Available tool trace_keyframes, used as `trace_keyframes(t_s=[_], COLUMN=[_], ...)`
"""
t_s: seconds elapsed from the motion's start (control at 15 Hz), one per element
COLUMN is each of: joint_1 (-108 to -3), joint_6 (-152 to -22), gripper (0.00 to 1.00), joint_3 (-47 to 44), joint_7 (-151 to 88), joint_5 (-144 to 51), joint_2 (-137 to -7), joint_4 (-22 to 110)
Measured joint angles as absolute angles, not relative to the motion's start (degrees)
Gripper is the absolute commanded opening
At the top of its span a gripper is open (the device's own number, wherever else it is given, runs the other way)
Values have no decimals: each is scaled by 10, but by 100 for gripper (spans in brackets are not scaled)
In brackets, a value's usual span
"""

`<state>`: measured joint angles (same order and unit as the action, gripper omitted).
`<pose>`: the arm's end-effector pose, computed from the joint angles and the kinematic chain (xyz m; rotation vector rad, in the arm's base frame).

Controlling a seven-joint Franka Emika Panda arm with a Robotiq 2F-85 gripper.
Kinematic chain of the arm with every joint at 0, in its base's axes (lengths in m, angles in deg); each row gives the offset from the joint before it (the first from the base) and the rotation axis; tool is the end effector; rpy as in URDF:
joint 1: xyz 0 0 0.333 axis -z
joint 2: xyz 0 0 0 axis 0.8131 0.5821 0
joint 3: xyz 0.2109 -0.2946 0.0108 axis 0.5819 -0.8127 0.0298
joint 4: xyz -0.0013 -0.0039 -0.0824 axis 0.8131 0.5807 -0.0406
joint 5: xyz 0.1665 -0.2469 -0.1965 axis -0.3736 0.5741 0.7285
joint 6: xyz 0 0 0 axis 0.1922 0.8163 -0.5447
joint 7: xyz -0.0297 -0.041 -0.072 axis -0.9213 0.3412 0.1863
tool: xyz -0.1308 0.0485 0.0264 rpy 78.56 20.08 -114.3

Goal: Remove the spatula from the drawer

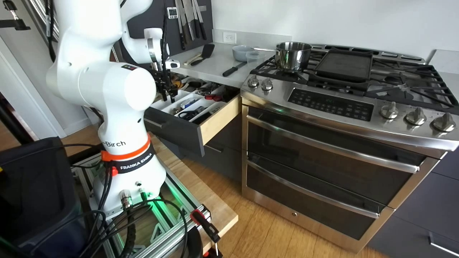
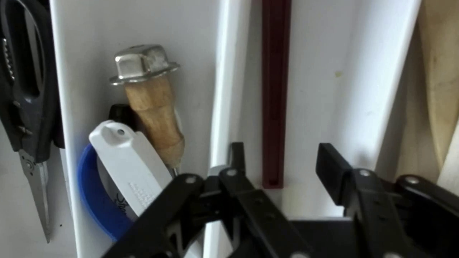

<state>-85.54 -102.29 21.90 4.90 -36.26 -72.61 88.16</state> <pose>0.3109 0.3841 0.2524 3.0613 0.5581 0.0002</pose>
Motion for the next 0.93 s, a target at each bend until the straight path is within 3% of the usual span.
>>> trace_keyframes(t_s=[0.93], joint_1=[-927], joint_6=[-1079], gripper=[40], joint_3=[145], joint_7=[69], joint_5=[-330], joint_2=[-675], joint_4=[865])
